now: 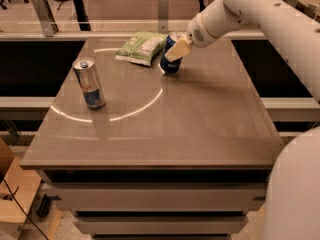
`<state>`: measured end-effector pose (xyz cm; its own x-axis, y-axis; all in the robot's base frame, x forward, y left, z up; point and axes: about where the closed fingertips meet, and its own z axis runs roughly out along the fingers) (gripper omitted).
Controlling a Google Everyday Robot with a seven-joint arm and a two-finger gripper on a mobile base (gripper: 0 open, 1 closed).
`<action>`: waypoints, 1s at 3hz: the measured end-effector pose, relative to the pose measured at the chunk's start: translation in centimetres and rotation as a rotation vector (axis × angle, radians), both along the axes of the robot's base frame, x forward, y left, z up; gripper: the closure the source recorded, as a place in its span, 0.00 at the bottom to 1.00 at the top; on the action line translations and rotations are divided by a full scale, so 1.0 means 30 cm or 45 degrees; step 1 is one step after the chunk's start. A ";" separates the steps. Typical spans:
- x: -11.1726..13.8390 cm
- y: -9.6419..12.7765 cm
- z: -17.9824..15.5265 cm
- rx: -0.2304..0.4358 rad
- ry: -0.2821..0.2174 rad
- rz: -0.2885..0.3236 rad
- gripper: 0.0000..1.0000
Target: Move pepsi can near green jalapeno chip bag
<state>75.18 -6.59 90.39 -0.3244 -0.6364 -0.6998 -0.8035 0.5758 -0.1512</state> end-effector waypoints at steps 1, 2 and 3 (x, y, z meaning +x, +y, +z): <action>0.008 0.051 -0.019 0.034 0.016 0.032 0.58; 0.009 0.084 -0.028 0.042 0.022 0.057 0.35; 0.008 0.102 -0.034 0.033 0.025 0.072 0.12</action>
Offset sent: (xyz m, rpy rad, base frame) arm 0.0030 0.0322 -0.0055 0.0408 0.0134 0.0615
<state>75.42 -3.52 89.37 -0.3020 -0.6357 -0.7104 -0.8376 0.5329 -0.1207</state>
